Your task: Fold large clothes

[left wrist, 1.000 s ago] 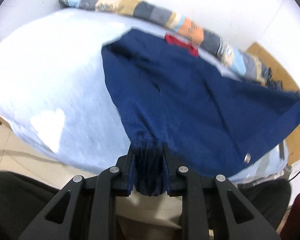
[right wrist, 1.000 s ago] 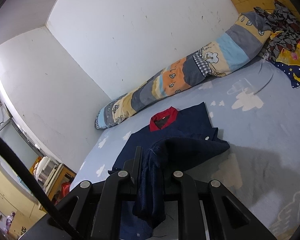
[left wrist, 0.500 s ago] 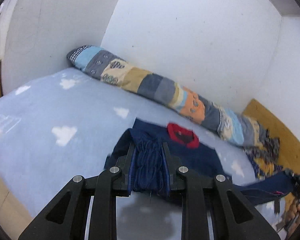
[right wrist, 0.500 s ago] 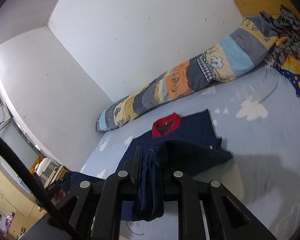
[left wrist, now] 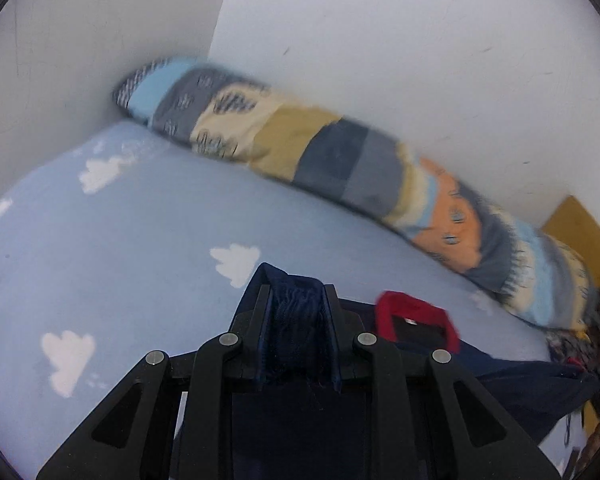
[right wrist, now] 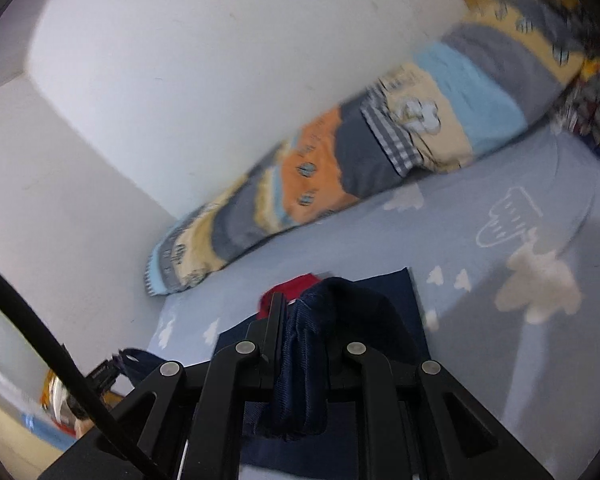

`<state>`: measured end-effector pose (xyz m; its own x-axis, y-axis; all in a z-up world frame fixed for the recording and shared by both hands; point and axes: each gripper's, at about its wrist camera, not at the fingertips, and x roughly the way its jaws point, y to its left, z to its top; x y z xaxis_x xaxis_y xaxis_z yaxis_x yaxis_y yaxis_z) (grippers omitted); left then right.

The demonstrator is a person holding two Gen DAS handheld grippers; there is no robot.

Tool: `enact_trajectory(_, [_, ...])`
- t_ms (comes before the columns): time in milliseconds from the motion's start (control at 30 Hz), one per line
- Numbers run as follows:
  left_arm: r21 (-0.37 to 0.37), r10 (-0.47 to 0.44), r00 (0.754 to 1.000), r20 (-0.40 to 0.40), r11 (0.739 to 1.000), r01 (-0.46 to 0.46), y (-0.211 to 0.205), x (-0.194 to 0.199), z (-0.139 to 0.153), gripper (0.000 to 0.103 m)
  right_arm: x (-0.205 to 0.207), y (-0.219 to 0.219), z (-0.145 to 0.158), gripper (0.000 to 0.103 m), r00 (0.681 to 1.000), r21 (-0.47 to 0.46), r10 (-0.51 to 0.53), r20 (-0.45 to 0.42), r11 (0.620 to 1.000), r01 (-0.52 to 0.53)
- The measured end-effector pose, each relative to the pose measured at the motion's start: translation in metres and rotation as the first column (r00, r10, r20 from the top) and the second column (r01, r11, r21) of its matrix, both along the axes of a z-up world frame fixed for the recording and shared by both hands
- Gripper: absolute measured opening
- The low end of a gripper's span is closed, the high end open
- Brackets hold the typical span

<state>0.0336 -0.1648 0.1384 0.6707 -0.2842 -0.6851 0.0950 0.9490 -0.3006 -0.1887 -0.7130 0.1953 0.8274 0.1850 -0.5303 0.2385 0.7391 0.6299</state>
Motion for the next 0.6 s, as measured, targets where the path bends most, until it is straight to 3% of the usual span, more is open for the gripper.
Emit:
enact_trajectory(167, [0.095, 0.024, 0.990, -0.141, 0.995, -0.011, -0.029, 0.073, -0.076, 0.026, 0.089, -0.029, -0.072, 0.021, 0.986, 0.052, -0.049, -0.157, 0.997, 0.057])
enact_trajectory(200, [0.110, 0.033, 0.985, -0.168, 0.994, -0.015, -0.032, 0.084, -0.090, 0.031, 0.105, -0.037, -0.093, 0.039, 0.979, 0.087, -0.062, -0.197, 0.993, 0.080])
enact_trajectory(233, [0.107, 0.037, 0.982, -0.187, 0.994, -0.018, -0.033, 0.092, -0.099, 0.051, 0.115, -0.043, -0.109, 0.063, 0.973, 0.120, -0.067, -0.221, 0.988, 0.096])
enact_trajectory(267, [0.086, 0.040, 0.975, -0.216, 0.996, -0.022, -0.030, 0.103, -0.107, 0.074, 0.122, -0.049, -0.121, 0.070, 0.967, 0.139, -0.076, -0.241, 0.984, 0.112])
enact_trajectory(333, [0.032, 0.089, 0.974, -0.207, 0.996, -0.084, -0.017, 0.116, -0.108, 0.077, 0.127, -0.064, -0.140, 0.072, 0.957, 0.178, -0.109, -0.269, 0.971, 0.160])
enact_trajectory(433, [-0.052, 0.094, 0.973, -0.209, 0.993, -0.107, 0.007, 0.126, -0.100, 0.077, 0.120, -0.079, -0.149, 0.072, 0.968, 0.265, -0.107, -0.228, 0.950, 0.168])
enact_trajectory(600, [-0.045, 0.035, 0.994, -0.105, 0.998, -0.040, 0.010, 0.097, -0.075, 0.077, 0.084, -0.068, -0.107, 0.072, 0.990, 0.092, -0.113, -0.087, 0.988, 0.121])
